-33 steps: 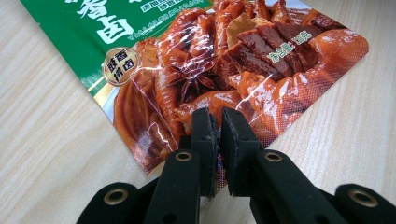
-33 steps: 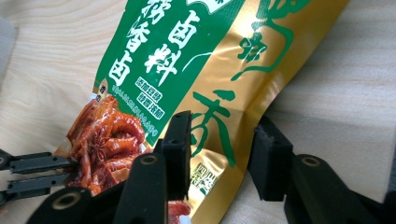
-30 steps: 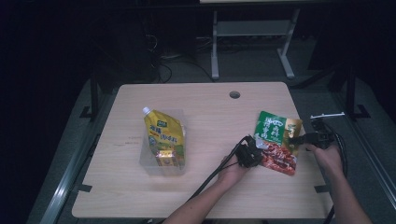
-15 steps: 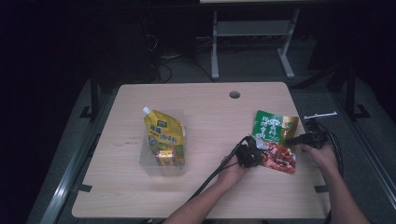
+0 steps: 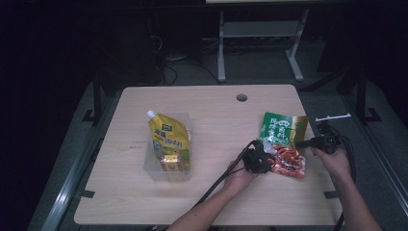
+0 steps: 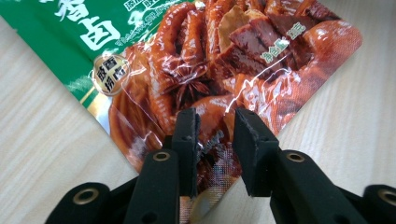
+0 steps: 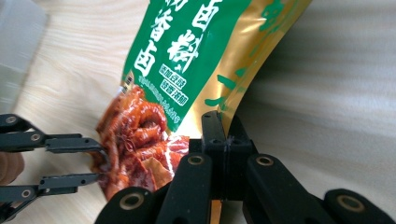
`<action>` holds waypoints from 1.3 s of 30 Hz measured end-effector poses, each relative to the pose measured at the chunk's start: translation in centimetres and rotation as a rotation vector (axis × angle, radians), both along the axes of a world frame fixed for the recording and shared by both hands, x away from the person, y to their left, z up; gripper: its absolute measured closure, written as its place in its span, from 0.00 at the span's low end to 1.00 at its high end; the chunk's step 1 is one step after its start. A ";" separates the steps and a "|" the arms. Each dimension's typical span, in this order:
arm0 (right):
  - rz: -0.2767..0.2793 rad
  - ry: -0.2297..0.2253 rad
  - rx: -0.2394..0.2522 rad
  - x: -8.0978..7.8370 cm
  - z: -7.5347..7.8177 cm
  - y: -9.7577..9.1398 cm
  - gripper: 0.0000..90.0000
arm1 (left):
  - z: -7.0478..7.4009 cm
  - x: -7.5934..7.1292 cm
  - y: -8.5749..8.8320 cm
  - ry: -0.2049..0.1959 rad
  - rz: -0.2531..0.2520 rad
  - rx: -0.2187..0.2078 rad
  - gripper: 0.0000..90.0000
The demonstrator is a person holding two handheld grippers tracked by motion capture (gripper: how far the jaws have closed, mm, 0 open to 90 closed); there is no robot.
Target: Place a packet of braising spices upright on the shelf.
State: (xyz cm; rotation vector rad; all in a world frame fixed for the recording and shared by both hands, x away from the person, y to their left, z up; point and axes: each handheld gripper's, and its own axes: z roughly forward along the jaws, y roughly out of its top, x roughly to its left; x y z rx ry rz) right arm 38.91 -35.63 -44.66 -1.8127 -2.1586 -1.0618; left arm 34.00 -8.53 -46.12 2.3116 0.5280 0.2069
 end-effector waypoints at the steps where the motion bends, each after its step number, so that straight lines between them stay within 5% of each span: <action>1: 0.001 -0.017 0.003 -0.1 0.3 0.1 1.00 | 0.2 0.0 0.1 -0.004 0.000 -0.006 0.76; 23: 0.066 -0.183 -0.044 -2.6 5.8 2.4 1.00 | 2.6 -1.6 2.3 -0.020 -0.023 -0.070 0.47; 39: 0.129 -0.301 -0.061 -4.0 9.7 5.3 1.00 | 3.4 -3.2 4.2 -0.038 -0.035 -0.103 0.39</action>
